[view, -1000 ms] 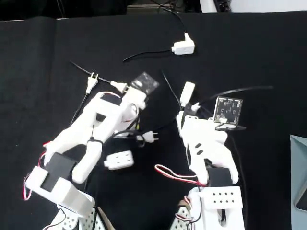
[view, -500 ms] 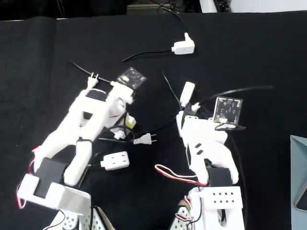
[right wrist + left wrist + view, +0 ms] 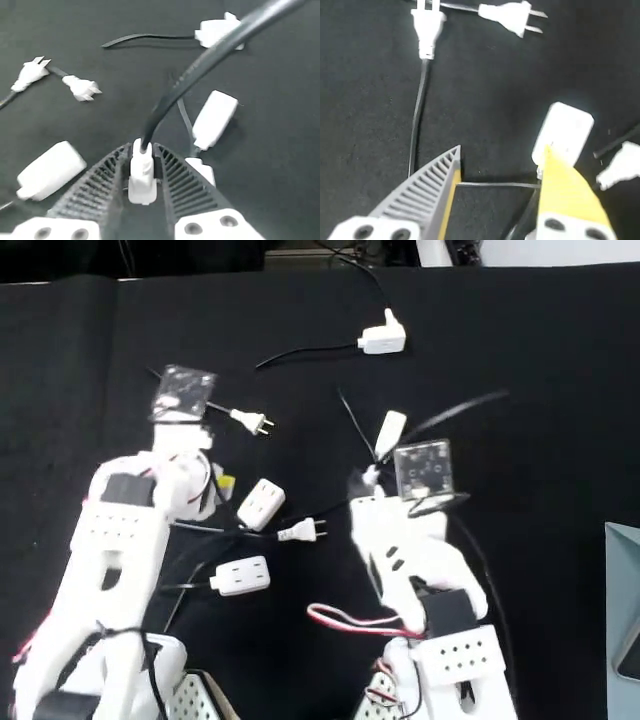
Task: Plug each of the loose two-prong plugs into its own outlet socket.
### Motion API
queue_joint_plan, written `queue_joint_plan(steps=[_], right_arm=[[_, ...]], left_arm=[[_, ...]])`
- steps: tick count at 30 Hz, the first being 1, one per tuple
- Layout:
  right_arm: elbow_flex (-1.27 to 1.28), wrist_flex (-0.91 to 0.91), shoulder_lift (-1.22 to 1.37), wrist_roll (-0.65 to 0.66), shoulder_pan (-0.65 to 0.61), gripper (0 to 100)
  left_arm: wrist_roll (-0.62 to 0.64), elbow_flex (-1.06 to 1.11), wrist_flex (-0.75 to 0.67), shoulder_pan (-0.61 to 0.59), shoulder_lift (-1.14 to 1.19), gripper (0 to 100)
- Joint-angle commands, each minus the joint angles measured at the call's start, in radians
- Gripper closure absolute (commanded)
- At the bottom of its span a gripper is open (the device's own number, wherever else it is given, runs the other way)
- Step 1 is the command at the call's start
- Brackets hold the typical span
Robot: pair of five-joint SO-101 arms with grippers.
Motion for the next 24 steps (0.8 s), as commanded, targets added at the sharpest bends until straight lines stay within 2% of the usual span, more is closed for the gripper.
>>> queue_joint_plan(steps=[1,7,13,19,24], right_arm=[[-0.102,0.069,-0.004,0.009,-0.129,98.6],[-0.099,0.124,-0.004,0.054,-0.318,98.6],[-0.088,0.121,-0.005,0.104,-0.411,98.6],[-0.087,0.124,-0.005,0.117,-0.483,98.6],[-0.085,0.121,-0.005,0.117,-0.523,98.6]], left_arm=[[0.061,0.085,-0.138,-0.016,-0.097,75],[0.069,0.13,-0.166,-0.012,-0.221,75],[0.146,0.139,-0.152,-0.002,-0.325,75],[0.144,0.163,0.0,0.168,-0.468,75],[0.144,0.24,0.011,0.208,-0.588,75]])
